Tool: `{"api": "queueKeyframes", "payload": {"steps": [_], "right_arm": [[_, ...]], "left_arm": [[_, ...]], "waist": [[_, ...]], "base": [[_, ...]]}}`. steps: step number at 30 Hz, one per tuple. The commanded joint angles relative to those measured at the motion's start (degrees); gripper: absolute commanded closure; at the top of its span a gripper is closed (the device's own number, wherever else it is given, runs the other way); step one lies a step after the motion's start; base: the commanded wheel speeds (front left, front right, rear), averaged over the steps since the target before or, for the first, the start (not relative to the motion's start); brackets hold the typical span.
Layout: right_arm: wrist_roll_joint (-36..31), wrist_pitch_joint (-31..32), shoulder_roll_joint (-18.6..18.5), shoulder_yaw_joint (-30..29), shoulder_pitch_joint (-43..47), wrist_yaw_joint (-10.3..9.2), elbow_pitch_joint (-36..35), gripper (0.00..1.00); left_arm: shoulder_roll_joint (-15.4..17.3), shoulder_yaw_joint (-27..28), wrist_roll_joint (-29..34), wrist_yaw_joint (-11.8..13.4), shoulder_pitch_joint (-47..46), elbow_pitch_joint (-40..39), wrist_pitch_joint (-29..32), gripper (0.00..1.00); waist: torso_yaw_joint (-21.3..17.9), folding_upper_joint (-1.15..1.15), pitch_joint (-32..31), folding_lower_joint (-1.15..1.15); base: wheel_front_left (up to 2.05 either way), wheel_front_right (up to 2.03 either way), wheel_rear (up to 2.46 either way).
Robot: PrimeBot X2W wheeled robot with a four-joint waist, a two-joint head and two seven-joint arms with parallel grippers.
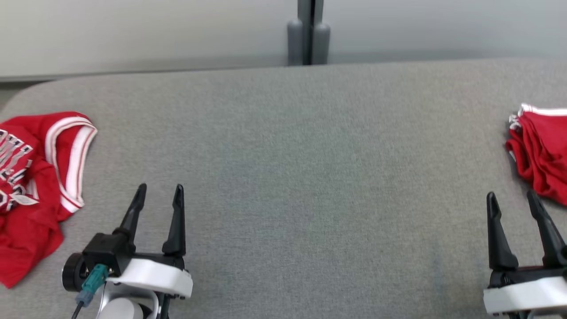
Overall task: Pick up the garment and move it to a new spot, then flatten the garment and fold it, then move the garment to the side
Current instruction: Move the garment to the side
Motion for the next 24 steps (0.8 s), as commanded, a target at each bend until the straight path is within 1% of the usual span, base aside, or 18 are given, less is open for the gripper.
{"api": "queueKeyframes", "payload": {"steps": [1,6,12,17,24], "right_arm": [[0.20,0.72,-0.17,-0.19,1.32,-0.12,-0.52,0.00],[0.60,3.14,0.13,-0.08,5.17,-0.12,-2.37,0.00],[0.65,5.03,0.58,-0.04,8.78,-0.12,-4.33,0.00],[0.88,6.24,0.59,-0.49,10.40,-0.12,-5.49,0.00],[1.13,6.68,0.61,-0.73,10.42,-0.12,-6.28,0.00]], "left_arm": [[0.19,0.03,-0.21,-0.34,0.84,0.10,-0.24,0.00],[0.59,0.03,0.17,-0.65,3.52,0.92,-0.25,0.00],[1.07,-0.05,0.14,-0.77,6.46,1.82,-0.26,0.00],[1.27,-0.11,0.35,-0.37,7.01,1.72,-0.26,0.00],[1.60,-0.17,0.52,-0.15,6.93,1.68,-0.26,0.00]], "waist": [[1.79,0.00,-3.03,0.00],[2.23,0.00,-6.56,0.00],[1.86,0.00,-9.65,0.00],[1.98,0.00,-10.42,0.00],[1.86,0.00,-10.44,0.00]], "base": [[0.00,0.00,0.00],[0.00,0.00,0.00],[0.00,0.00,0.00],[0.00,0.00,0.00],[0.00,0.00,0.00]]}}
